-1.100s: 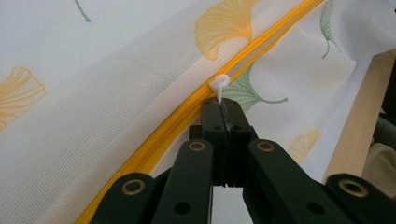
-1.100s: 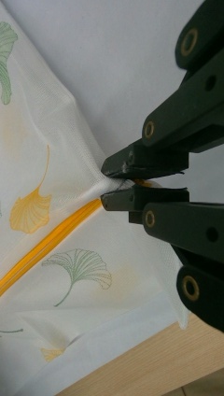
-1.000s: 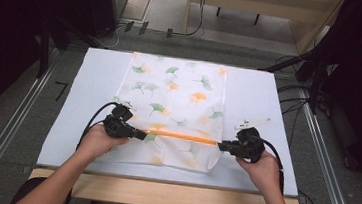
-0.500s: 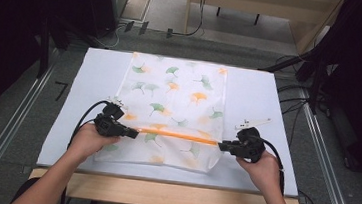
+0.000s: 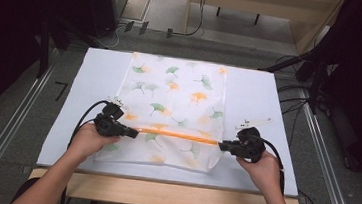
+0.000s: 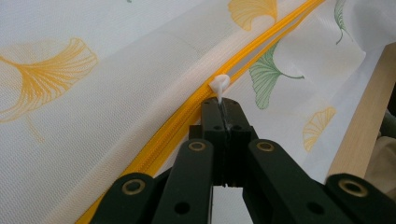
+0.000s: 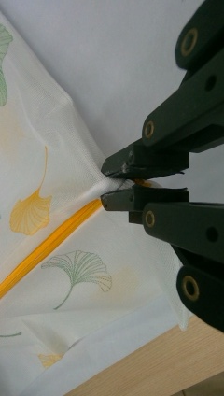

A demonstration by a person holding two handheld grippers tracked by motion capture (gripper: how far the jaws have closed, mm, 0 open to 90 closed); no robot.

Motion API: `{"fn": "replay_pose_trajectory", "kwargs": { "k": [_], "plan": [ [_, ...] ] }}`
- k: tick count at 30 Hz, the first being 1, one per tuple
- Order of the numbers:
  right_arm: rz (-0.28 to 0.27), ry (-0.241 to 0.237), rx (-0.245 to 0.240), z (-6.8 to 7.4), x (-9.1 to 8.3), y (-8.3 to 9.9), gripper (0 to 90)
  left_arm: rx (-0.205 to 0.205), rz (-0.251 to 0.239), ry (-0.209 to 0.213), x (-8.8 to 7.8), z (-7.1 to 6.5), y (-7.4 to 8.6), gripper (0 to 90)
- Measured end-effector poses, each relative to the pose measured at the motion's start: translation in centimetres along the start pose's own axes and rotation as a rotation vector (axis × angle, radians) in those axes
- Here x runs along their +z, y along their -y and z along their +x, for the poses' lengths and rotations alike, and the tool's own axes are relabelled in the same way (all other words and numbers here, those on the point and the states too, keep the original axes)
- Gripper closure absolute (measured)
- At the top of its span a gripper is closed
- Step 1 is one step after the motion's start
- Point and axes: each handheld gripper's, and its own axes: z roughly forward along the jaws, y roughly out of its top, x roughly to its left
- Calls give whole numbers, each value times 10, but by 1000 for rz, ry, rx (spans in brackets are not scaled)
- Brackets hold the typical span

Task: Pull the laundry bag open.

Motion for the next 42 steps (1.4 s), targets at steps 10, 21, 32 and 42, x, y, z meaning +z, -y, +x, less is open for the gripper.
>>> {"fn": "replay_pose_trajectory", "kwargs": {
  "k": [10,21,32,42],
  "plan": [
    [5,-2,1,0,0,0,854,-8,1,-2,-4,4,3,900],
    [7,1,0,-1,0,0,853,-33,5,-26,-20,17,17,900],
    [13,7,5,-2,1,0,853,-41,3,-21,-17,18,16,900],
    [13,7,8,-2,1,1,853,-42,3,-17,-18,18,16,900]
  ]
}}
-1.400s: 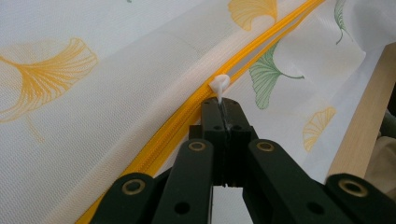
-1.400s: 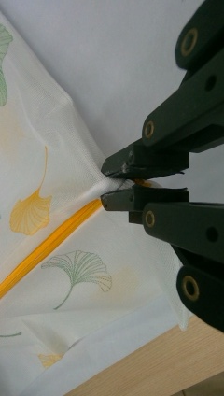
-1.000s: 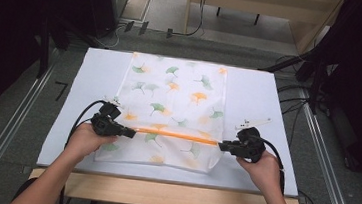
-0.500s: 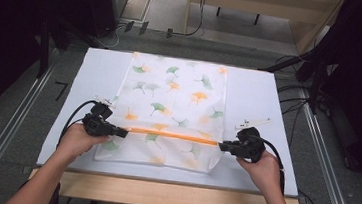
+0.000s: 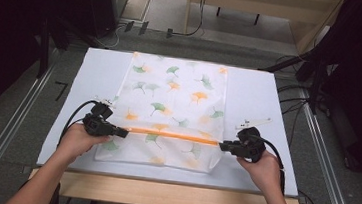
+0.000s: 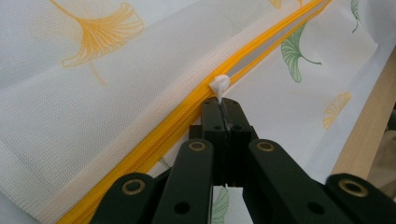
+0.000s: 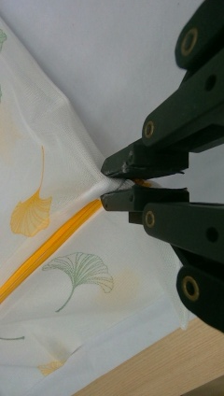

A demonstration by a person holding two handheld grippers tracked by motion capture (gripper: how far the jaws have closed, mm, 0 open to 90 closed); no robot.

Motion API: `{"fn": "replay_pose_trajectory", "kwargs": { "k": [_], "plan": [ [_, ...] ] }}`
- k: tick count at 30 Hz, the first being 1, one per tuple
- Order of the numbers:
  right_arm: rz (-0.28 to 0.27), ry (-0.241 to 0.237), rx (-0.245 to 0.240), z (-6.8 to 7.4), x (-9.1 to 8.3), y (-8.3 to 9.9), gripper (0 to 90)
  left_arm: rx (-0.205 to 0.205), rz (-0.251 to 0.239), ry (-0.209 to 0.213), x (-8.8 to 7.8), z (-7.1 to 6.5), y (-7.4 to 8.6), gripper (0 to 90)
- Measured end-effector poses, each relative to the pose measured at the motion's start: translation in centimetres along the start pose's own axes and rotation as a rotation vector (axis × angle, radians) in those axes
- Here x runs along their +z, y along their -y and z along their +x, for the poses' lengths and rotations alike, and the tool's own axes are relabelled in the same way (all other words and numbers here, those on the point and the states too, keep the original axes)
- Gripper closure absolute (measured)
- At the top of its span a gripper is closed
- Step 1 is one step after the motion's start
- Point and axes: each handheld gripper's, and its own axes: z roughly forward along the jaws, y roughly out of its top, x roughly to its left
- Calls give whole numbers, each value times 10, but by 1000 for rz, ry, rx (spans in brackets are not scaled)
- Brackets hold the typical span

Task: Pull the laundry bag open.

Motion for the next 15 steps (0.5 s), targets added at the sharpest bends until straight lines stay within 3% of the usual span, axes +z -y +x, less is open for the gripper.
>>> {"fn": "replay_pose_trajectory", "kwargs": {
  "k": [6,15],
  "plan": [
    [6,1,0,-1,1,0,853,-7,-4,9,-2,2,1,900],
    [4,3,1,-2,1,1,852,-20,5,-21,-8,11,8,900]
  ]
}}
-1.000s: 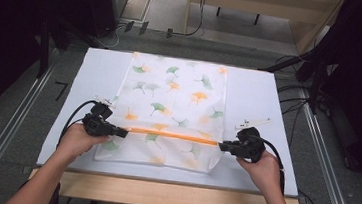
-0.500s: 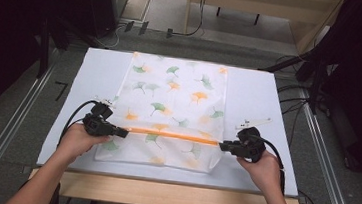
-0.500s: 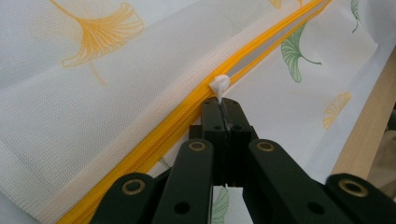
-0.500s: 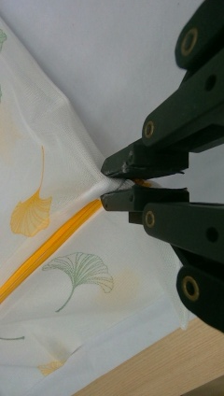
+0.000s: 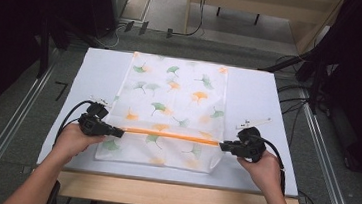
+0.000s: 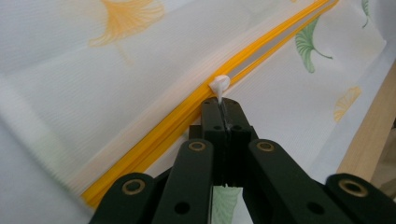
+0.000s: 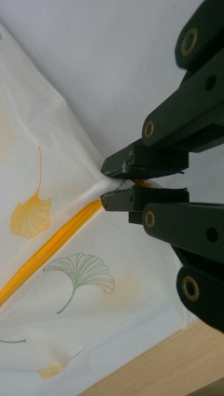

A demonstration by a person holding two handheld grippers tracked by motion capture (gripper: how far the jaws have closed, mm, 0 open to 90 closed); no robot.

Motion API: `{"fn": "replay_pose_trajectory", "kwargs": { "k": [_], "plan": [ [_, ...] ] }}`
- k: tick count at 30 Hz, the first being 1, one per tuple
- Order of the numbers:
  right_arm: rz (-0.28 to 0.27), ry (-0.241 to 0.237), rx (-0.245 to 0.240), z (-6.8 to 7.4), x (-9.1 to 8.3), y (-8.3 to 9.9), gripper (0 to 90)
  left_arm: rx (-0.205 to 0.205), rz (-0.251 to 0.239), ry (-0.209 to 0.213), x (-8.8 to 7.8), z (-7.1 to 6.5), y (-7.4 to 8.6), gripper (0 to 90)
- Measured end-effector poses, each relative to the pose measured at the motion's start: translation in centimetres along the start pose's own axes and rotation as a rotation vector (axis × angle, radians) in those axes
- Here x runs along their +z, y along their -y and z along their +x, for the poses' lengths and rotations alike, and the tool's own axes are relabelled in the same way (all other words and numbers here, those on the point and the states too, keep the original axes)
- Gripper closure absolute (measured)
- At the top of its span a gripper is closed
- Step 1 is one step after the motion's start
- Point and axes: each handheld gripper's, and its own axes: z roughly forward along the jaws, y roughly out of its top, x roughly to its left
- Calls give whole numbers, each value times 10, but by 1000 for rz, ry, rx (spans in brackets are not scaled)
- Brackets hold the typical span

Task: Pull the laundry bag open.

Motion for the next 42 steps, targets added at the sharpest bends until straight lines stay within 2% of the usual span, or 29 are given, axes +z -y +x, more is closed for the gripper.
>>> {"fn": "replay_pose_trajectory", "kwargs": {
  "k": [3,6,31,42],
  "plan": [
    [1,5,-4,-1,0,0,851,-19,-11,-20,-7,6,5,900],
    [6,7,-1,0,1,0,851,-29,-16,-19,-11,10,9,900],
    [8,9,2,-1,1,-1,851,-39,-28,-3,-12,11,8,900],
    [7,4,-2,-1,1,-1,850,-48,-21,-20,-15,16,12,900]
  ]
}}
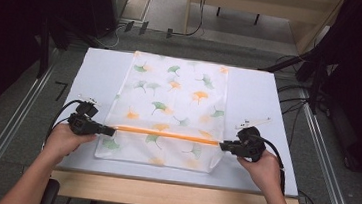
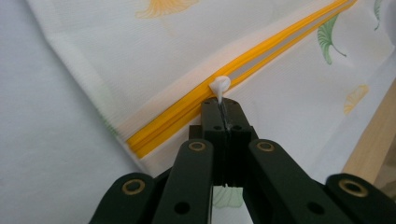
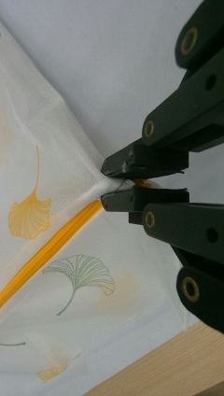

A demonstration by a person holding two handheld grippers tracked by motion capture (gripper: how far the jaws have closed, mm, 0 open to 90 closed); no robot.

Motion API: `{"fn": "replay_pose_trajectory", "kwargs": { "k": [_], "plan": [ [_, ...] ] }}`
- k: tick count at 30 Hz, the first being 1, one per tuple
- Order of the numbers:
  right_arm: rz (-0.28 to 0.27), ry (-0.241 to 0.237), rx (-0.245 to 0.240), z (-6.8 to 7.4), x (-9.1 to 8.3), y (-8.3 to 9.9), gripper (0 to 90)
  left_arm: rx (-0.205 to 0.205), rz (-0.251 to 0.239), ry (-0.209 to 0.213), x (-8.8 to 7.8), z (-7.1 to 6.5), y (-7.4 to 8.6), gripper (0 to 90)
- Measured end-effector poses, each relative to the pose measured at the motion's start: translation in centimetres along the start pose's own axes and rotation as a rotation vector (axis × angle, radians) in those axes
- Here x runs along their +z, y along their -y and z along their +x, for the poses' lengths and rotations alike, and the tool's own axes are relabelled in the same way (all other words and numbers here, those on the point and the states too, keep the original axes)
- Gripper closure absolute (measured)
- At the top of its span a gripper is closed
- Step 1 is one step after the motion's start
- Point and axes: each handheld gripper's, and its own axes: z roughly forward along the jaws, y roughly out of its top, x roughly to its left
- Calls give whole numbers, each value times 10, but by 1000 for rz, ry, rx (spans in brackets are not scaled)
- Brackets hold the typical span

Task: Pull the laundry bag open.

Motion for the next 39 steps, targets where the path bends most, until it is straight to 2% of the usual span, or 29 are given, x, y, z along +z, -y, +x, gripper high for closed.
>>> {"fn": "replay_pose_trajectory", "kwargs": {
  "k": [5,32,36,39],
  "plan": [
    [1,-3,3,-1,0,0,849,-16,-15,-6,-8,5,4,900],
    [4,-3,1,-1,1,0,848,-24,-20,-7,-12,8,7,900],
    [5,-3,3,-1,0,0,848,-15,0,-39,-14,10,11,900],
    [8,-3,5,-1,0,0,848,-20,2,-47,-16,13,16,900]
  ]
}}
